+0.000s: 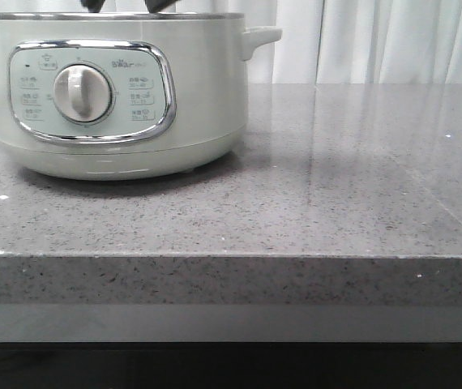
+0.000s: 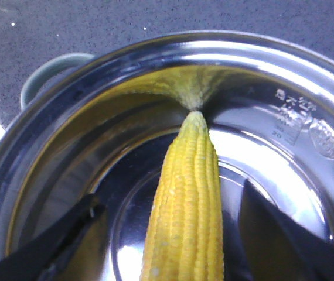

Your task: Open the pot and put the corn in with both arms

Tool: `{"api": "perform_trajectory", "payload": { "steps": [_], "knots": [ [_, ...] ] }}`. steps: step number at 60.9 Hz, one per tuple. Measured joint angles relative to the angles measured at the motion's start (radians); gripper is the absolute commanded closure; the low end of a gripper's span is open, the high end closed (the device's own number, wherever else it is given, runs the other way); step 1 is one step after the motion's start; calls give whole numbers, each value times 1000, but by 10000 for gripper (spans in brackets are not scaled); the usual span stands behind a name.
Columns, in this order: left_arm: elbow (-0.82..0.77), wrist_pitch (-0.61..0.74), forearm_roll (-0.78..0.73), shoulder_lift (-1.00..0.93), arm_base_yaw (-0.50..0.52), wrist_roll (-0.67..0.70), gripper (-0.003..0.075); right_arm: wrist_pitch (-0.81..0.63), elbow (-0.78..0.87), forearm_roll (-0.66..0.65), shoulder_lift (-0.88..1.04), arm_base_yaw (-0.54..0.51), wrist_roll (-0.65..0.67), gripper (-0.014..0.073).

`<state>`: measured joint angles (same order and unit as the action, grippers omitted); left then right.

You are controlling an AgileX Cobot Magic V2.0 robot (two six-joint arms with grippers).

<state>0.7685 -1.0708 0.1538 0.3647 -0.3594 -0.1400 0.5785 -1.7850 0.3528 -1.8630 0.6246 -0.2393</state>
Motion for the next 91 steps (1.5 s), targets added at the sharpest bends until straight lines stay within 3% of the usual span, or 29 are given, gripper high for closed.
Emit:
{"api": "perform_trajectory", "payload": {
  "steps": [9,13,26,41,59,82,91],
  "knots": [
    [0,0,0,0,0,0,511,0,0,0,52,-14,0,603],
    [0,0,0,0,0,0,511,0,0,0,75,-24,0,668],
    [0,0,0,0,0,0,511,28,0,-12,145,-90,0,659],
    [0,0,0,0,0,0,511,53,78,-91,282,-260,0,658],
    [0,0,0,0,0,0,511,-49,506,-113,594,-503,0,659],
    [0,0,0,0,0,4,511,-232,1115,-113,1153,-511,0,662],
    [12,0,0,15,0,9,511,-258,1278,-113,1362,-511,0,662]
  ]
}}
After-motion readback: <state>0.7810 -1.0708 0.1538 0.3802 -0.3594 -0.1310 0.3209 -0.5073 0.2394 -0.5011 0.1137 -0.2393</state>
